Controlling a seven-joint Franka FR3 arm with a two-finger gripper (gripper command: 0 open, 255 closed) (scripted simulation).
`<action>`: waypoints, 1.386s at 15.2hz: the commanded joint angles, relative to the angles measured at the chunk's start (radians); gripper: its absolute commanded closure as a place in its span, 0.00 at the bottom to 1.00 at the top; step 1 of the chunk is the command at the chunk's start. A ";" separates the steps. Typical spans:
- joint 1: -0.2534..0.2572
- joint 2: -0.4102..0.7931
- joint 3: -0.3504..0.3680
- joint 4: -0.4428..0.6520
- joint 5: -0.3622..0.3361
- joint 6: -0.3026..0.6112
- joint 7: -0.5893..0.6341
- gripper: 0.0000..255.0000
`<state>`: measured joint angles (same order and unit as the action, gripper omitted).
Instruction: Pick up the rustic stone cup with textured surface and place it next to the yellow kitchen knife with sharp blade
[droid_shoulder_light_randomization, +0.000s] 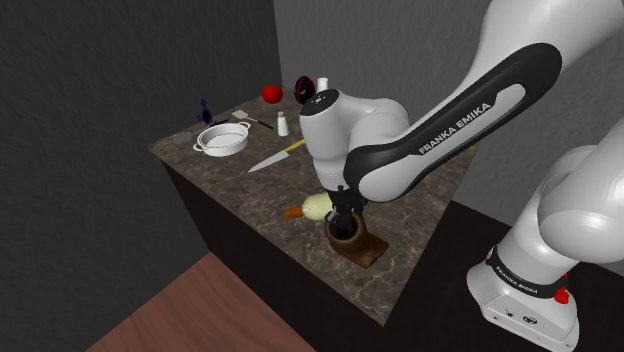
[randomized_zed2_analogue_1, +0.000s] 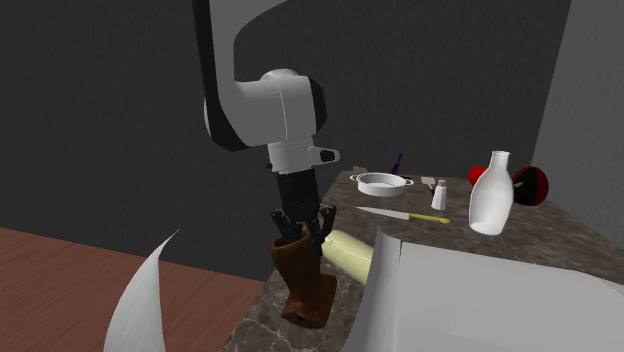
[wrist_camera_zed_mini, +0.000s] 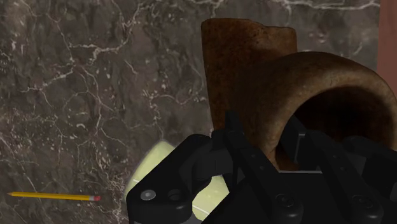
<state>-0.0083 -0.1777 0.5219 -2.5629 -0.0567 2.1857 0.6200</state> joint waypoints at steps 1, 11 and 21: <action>0.000 0.000 0.000 0.000 0.000 0.000 0.000 1.00; 0.014 -0.088 -0.019 0.043 0.044 -0.120 -0.048 1.00; 0.023 -0.170 -0.044 0.116 0.071 -0.268 -0.090 1.00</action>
<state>0.0142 -0.3404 0.4802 -2.4546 0.0118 1.9327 0.5334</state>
